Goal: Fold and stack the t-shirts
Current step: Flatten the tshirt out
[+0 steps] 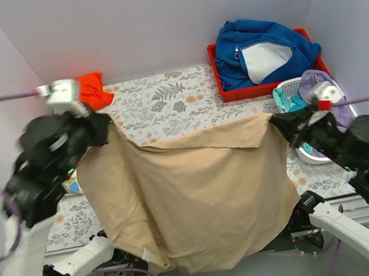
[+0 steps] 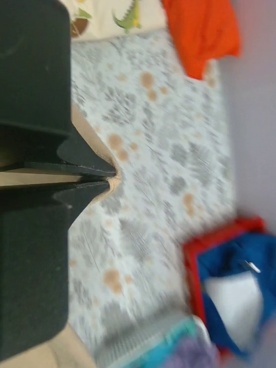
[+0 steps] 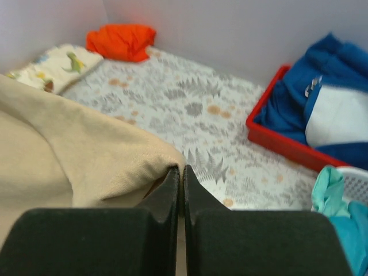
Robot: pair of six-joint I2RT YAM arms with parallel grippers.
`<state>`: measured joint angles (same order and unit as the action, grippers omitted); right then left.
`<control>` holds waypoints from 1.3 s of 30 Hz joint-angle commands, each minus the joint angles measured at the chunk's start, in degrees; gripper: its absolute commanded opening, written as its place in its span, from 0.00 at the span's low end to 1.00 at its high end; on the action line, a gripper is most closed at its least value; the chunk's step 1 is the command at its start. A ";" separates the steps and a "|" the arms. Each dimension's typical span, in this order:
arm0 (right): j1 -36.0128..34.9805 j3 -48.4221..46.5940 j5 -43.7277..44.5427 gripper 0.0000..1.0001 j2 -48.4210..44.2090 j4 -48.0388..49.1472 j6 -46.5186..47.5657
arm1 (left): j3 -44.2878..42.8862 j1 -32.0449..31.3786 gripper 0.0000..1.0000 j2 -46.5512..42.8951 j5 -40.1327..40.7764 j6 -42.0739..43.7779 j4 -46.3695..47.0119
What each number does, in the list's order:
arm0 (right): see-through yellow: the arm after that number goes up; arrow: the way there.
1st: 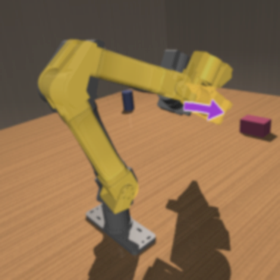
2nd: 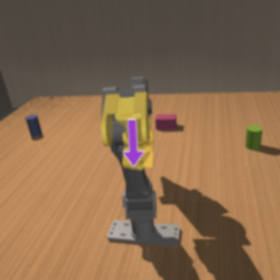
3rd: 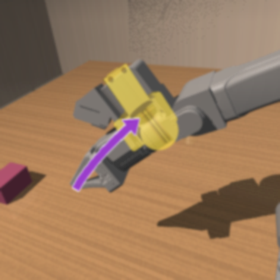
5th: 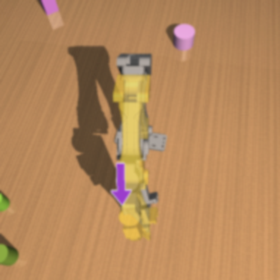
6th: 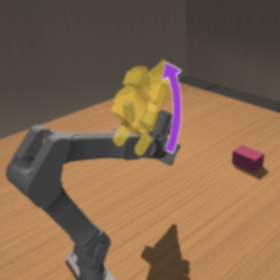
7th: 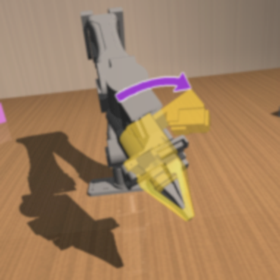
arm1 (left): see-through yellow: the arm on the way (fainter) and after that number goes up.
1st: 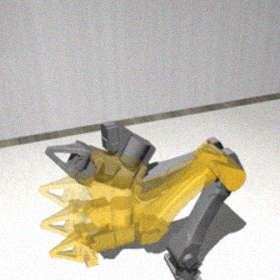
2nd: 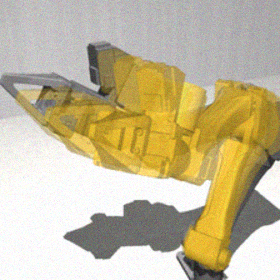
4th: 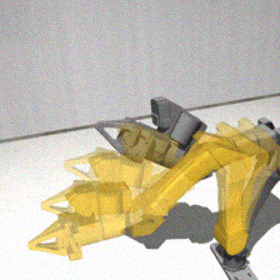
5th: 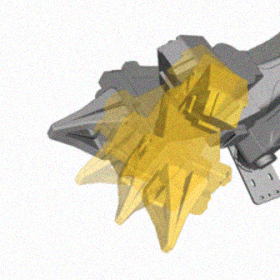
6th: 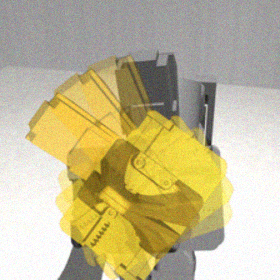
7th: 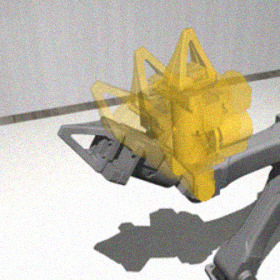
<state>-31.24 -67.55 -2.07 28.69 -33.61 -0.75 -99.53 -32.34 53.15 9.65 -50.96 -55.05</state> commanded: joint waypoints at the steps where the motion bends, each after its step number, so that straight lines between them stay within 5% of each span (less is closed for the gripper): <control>1: 0.22 6.27 6.10 0.01 4.26 3.72 -1.62 | 11.35 -0.01 0.00 4.07 14.34 7.34 5.11; 6: 0.22 14.01 16.11 0.01 9.62 10.99 -1.71 | 22.60 3.76 0.00 12.93 11.38 13.43 17.68; 12: 0.22 19.21 21.92 0.01 22.36 19.44 -1.71 | 20.61 18.26 0.00 29.60 -2.87 10.96 26.73; 24: 3.21 15.26 32.83 0.01 44.16 35.43 2.16 | -4.43 20.91 0.01 62.85 -13.69 16.86 30.79; 30: 4.87 11.57 37.65 0.04 54.61 40.46 2.16 | -10.77 21.00 0.13 67.97 -6.59 18.70 35.00; 31: 5.14 9.04 38.79 0.19 55.94 40.46 1.90 | -10.78 21.00 0.16 67.88 -3.53 18.70 36.31; 32: 5.66 7.97 39.59 0.64 57.00 40.37 1.98 | -10.69 21.00 0.21 67.53 -2.28 18.44 38.41; 33: 6.28 7.09 39.25 0.94 58.31 40.20 2.25 | -11.39 21.00 0.29 67.27 -0.79 18.27 38.78; 34: 6.37 5.08 38.98 0.99 58.41 39.41 2.42 | -12.35 21.00 0.35 67.09 1.32 17.83 38.35; 36: 6.37 4.62 36.97 0.98 56.49 39.32 2.69 | -12.80 21.00 0.77 64.73 2.56 15.37 36.51; 39: 6.46 5.32 29.33 0.98 52.19 39.32 2.69 | -10.18 21.00 0.77 60.42 2.22 10.99 34.48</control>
<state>-24.73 -59.79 32.01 86.37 1.98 1.65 -109.58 -11.57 122.13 8.54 -35.79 -20.69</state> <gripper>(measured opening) 0.983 0.767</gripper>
